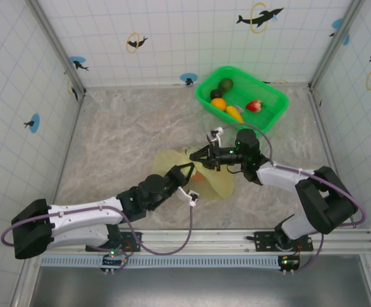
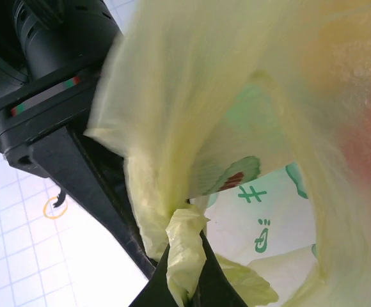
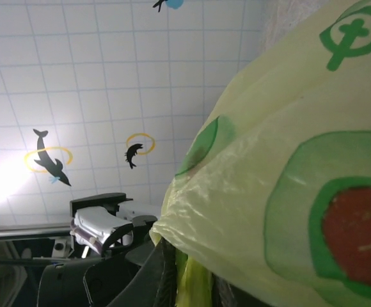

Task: Place the fake fruits into the plastic bag and tie a complex knot

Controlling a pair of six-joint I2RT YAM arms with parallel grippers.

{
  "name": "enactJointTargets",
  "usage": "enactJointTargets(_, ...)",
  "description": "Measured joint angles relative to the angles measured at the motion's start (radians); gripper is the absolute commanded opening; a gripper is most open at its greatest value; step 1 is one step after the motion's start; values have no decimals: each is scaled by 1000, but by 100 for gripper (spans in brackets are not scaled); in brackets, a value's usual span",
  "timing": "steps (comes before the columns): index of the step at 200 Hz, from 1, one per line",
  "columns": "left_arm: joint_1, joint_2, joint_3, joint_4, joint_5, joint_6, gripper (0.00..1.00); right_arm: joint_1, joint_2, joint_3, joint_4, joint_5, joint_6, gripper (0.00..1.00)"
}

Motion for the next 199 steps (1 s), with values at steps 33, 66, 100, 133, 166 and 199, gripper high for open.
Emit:
enactJointTargets(33, -4, 0, 0, 0, 0, 0, 0, -14, 0, -10, 14, 2, 21, 0)
enactJointTargets(66, -6, 0, 0, 0, 0, 0, 0, -16, -3, -10, 10, 1, 18, 0)
enactJointTargets(100, -6, 0, 3, -3, 0, -8, 21, -25, -26, -10, -30, 6, -25, 0)
enactJointTargets(133, -6, 0, 3, -31, -3, -38, 31, -68, -69, -10, -88, 27, -85, 0)
enactJointTargets(166, -6, -20, 3, -58, -11, -85, 31, -94, -102, -10, -134, 44, -137, 0)
enactJointTargets(199, -6, -54, 3, -77, -20, -141, 25, -97, -107, -10, -159, 48, -158, 0)
